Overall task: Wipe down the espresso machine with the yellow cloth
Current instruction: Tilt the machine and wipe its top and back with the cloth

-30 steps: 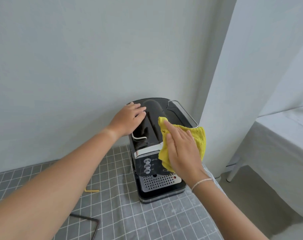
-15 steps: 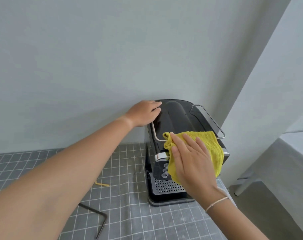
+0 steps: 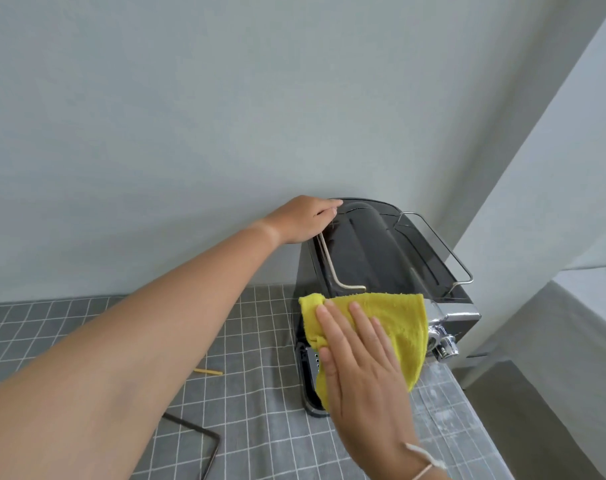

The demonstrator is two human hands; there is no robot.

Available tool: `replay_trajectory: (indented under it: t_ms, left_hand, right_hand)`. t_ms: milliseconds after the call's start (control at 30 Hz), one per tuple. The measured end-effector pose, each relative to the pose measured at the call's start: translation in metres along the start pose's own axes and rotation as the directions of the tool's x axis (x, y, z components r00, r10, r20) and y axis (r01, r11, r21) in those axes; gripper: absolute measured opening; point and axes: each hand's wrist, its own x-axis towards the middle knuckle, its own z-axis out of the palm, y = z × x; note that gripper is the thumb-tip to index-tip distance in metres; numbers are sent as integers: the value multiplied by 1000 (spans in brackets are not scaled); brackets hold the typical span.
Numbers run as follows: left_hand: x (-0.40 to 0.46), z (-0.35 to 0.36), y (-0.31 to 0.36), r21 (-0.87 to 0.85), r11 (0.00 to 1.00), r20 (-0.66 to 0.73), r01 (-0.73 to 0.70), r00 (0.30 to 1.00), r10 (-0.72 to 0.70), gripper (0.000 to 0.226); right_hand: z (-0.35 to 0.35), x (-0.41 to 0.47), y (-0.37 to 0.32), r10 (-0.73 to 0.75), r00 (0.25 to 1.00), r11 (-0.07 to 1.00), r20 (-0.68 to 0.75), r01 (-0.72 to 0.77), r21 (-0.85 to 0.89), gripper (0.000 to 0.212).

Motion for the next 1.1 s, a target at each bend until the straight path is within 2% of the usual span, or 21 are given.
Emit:
replay_trajectory:
  t_ms: [100,267,333,433,533,567,633,700,767,933,1000,1067,1100]
  left_hand:
    - [6,-1,-6,-13,1000,25,11,1000,-11,40]
    - [19,-3,-20,-66,994,-1,82,997,-83,21]
    - [19,-3,-23,-100,991,-14,88,996,-90,28]
    - [18,-4,-25,-154,981,-20,119,992,-123,50]
    - [17,-3,-27,-178,977,-9,121,992,-124,56]
    - [17,-3,-28,-186,975,-8,119,992,-122,56]
    - [17,-4,-28,-198,973,-5,116,993,-119,59]
    - [16,-6,-30,-217,969,-4,115,993,-118,64]
    - [14,-6,-29,-229,968,10,99,995,-100,57]
    - [14,-7,-31,-223,970,35,101,995,-96,72]
    - [16,-8,-33,-235,968,45,93,995,-85,78]
    - [16,-7,-34,-245,966,58,77,996,-65,63]
    - [16,-6,-35,-261,963,61,65,997,-51,50]
  right_hand:
    - [14,8,-14,43,999,988,29,-38,-151,49]
    - [26,37,-23,157,986,953,47,-139,-267,56]
    - [32,48,-24,212,977,931,29,-193,-309,52]
    - [41,62,-26,272,961,902,56,-235,-362,52]
    - [51,74,-30,388,910,866,146,-306,-395,80]
    - [54,81,-33,411,899,854,148,-324,-407,84]
    - [50,96,-36,468,869,826,160,-366,-429,80]
    - [53,110,-33,453,859,836,239,-317,-447,68]
    - [57,123,-30,480,820,844,312,-334,-420,57]
    - [57,121,-38,523,796,812,303,-358,-461,56]
    - [61,106,-43,520,832,778,195,-367,-509,53]
    - [59,100,-45,534,842,751,81,-428,-503,56]
    - [61,101,-45,523,849,759,83,-419,-499,56]
